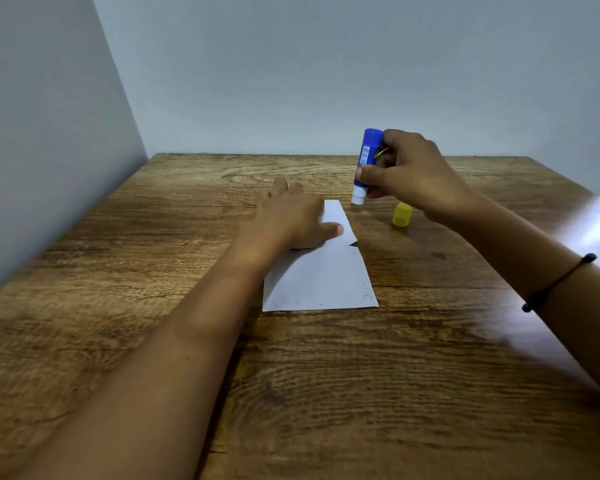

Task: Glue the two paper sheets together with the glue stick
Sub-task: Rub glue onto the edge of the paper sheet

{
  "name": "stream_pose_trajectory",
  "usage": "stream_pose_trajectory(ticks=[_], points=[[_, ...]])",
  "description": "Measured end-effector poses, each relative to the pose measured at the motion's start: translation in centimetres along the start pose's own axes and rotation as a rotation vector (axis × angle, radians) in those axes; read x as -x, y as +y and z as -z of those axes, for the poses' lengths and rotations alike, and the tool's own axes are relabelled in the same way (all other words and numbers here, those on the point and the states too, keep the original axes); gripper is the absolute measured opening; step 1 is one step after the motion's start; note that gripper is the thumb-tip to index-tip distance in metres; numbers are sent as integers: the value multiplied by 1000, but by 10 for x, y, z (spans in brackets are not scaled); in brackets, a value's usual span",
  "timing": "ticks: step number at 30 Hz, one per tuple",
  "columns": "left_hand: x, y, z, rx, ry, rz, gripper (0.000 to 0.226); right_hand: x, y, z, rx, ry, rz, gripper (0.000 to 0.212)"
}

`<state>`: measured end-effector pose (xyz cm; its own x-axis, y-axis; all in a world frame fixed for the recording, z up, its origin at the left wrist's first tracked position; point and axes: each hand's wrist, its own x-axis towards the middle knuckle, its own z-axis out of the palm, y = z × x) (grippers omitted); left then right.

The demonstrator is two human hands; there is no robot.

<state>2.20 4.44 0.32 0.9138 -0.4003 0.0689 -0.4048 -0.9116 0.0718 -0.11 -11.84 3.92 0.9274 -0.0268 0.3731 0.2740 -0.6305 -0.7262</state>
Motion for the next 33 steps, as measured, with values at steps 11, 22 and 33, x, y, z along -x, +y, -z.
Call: stream_pose_trajectory(ticks=[11,22,33], points=[[3,-1,8,63,-11,-67,40,-32,-3,-33,136,11,-14,32],[3,-3,10,54,-84,-62,42,-37,5,-43,230,-8,-22,36],[2,-3,9,63,-90,-57,43,-27,9,-40,281,-15,25,34]])
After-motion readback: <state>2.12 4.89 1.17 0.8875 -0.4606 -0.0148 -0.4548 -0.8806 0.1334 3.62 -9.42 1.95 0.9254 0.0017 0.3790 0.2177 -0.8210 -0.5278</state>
